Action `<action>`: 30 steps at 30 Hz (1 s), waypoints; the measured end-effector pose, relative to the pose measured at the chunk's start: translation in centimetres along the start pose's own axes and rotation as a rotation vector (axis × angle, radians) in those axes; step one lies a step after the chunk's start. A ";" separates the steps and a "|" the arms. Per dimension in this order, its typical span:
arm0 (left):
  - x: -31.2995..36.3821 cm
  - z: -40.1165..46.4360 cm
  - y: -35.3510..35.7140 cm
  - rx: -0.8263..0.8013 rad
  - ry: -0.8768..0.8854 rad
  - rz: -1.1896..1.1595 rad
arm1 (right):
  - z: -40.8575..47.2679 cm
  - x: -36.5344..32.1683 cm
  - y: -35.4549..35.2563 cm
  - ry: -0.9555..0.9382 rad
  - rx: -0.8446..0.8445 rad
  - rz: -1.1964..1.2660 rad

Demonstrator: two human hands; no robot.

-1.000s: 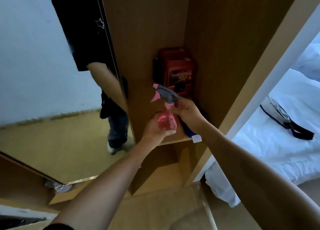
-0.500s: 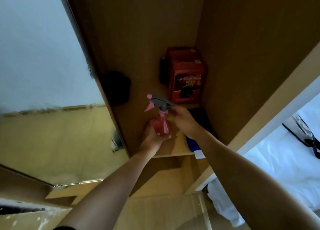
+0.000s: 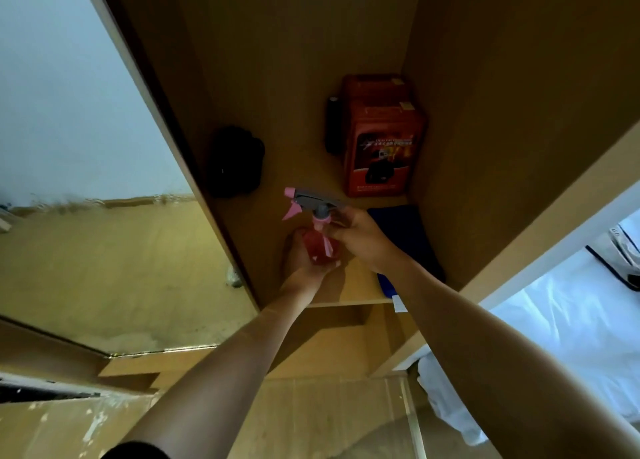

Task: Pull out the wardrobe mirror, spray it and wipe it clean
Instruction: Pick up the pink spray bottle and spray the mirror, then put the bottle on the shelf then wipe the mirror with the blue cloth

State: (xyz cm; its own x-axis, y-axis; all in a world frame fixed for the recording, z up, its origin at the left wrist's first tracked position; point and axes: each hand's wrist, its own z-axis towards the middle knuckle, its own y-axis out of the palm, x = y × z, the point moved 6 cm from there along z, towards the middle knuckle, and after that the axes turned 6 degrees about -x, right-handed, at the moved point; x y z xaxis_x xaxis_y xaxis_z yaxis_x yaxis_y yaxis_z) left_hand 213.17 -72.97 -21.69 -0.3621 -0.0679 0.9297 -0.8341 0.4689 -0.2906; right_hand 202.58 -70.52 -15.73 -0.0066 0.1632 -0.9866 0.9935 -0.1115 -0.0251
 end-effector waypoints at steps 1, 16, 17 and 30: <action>-0.1 0.0 0.0 0.003 0.003 0.009 | 0.0 0.1 -0.1 -0.005 0.000 -0.001; 1.8 -7.5 1.9 0.026 0.201 0.261 | -5.4 1.6 -6.8 0.110 0.381 -0.661; 2.3 -7.5 2.5 -0.009 0.233 0.254 | -5.8 1.8 -7.0 0.135 0.384 -0.711; 3.6 -4.4 6.4 -0.209 0.133 0.229 | -7.0 6.3 -6.9 0.445 0.253 -1.035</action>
State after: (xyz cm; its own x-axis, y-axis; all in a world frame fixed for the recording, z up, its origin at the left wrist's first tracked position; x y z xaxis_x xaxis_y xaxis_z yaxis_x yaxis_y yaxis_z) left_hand 208.40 -66.35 -19.18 -0.4610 0.1691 0.8711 -0.6294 0.6297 -0.4553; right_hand 196.44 -61.88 -20.63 -0.7138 0.6168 -0.3317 0.4843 0.0925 -0.8700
